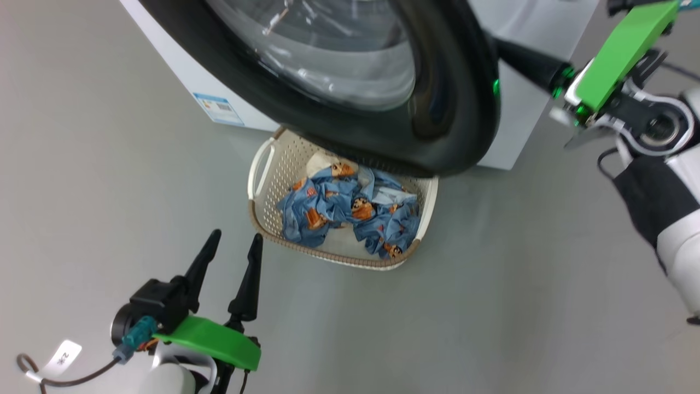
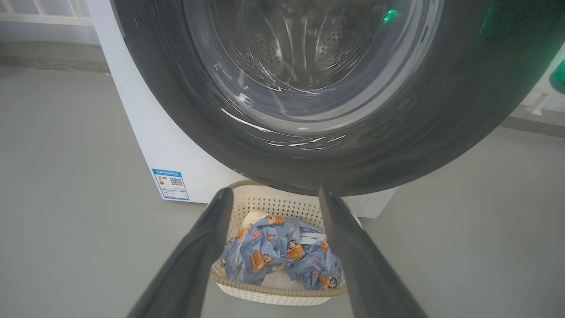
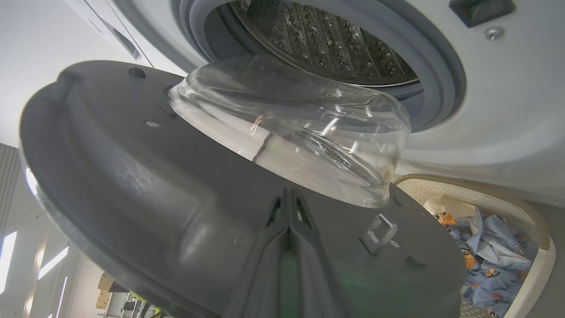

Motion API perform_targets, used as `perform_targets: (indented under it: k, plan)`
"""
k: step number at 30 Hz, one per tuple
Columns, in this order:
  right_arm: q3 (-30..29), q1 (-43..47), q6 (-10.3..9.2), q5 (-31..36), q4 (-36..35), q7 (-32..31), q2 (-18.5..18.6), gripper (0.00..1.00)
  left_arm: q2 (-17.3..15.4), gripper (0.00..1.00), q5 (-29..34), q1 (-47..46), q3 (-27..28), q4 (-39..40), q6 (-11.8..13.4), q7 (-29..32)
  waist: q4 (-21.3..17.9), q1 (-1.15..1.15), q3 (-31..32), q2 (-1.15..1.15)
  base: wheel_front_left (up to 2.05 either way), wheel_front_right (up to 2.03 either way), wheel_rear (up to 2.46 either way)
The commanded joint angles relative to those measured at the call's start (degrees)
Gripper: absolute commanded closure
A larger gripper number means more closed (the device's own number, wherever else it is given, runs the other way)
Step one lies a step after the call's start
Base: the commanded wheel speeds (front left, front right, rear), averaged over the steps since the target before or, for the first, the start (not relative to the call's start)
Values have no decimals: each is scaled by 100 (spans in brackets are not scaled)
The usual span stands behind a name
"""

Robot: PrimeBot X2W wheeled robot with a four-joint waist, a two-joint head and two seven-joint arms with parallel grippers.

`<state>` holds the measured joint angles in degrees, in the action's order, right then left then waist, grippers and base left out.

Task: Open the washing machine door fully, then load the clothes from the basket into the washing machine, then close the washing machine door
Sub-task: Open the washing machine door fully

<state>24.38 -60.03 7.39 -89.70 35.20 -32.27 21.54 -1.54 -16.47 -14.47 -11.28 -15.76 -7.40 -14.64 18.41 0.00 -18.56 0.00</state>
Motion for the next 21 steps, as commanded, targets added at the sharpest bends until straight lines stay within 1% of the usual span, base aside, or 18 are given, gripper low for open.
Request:
perform_targets:
  k: [1, 9, 21]
  plan:
    - [88, 180, 10, -77, -257, -64, -206, 100, -134, 0, 53, 65, 228, 98, -9, -36, -1, 0, 178, 0, 0, 0, 0]
    - [309, 707, 10, -88, -593, -227, -370, 100, -134, 0, 111, 299, 352, 120, -9, -36, 45, 0, 462, 0, 0, 0, 0]
    - [634, 1324, 10, -128, -1049, -433, -783, 100, -133, 0, 136, 509, 435, 192, -9, -36, 265, 0, 708, 0, 0, 0, 0]
